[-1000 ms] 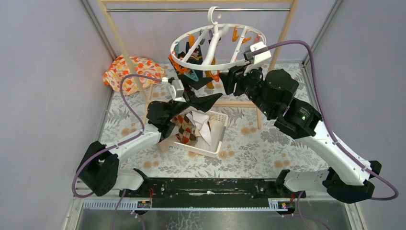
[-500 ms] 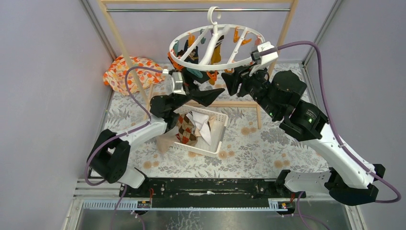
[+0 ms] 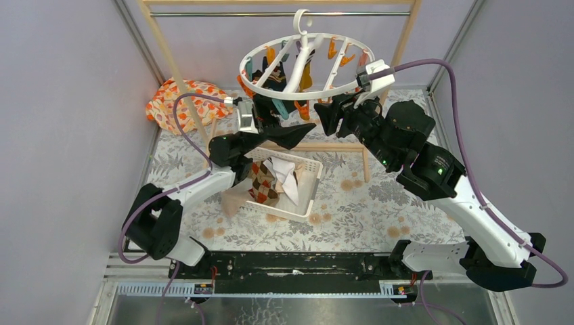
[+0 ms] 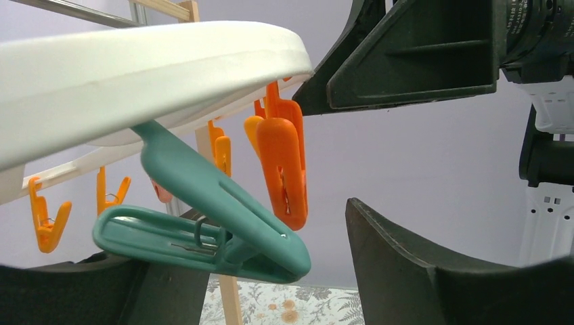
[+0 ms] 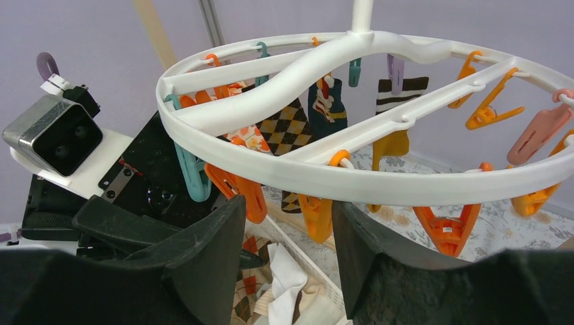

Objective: Clip the socks to the hanger
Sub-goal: Open the clamp at the hanger.

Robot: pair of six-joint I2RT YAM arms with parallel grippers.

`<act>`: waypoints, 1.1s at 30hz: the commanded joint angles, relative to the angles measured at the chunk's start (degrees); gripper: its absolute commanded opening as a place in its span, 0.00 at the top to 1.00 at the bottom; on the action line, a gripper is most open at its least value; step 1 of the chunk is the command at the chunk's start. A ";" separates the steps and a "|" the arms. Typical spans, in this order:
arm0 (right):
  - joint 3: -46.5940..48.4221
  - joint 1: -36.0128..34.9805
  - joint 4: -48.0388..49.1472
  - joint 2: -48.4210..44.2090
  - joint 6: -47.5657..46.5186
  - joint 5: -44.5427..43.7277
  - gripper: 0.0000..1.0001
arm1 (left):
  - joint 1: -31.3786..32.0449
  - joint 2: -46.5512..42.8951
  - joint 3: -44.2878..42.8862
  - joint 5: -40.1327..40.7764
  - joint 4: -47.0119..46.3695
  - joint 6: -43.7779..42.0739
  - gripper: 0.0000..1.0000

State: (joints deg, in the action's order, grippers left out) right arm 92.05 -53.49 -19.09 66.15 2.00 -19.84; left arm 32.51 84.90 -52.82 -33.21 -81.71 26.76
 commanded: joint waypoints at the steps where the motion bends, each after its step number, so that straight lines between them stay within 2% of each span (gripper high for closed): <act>1: 0.29 0.51 1.34 -0.66 0.52 0.59 0.44 | -0.56 -0.47 -1.89 -0.54 -4.66 1.54 0.26; 8: -0.19 0.50 1.16 -0.93 0.68 0.50 0.44 | -0.65 0.06 -2.70 -0.20 -5.74 3.11 0.32; 17: -0.51 0.51 1.33 -1.01 1.14 1.36 0.44 | -0.79 1.91 -4.00 -0.60 -6.55 4.72 0.34; 18: -0.55 0.54 1.34 -1.10 1.15 1.36 0.44 | -0.78 1.92 -4.06 -0.62 -6.65 4.75 0.40; 22: -1.06 0.50 1.57 -1.42 1.05 1.30 0.44 | -0.87 1.95 -4.31 -0.50 -6.70 5.00 0.76; 23: -1.22 0.56 1.66 -1.46 1.04 1.26 0.44 | -0.87 2.01 -4.37 -0.54 -6.65 5.17 0.81; 25: -1.34 0.50 1.78 -1.62 1.08 1.13 0.44 | -0.96 2.02 -4.27 -0.51 -6.64 5.43 0.87; 33: -1.90 0.50 2.26 -2.05 1.00 1.57 0.44 | -1.03 1.96 -4.06 0.00 -6.31 5.68 0.96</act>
State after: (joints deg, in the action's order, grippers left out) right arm 90.21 -53.45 -19.03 65.76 2.87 -18.92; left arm 32.03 86.72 -55.51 -33.47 -85.17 32.16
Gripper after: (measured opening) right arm 0.561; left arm 0.212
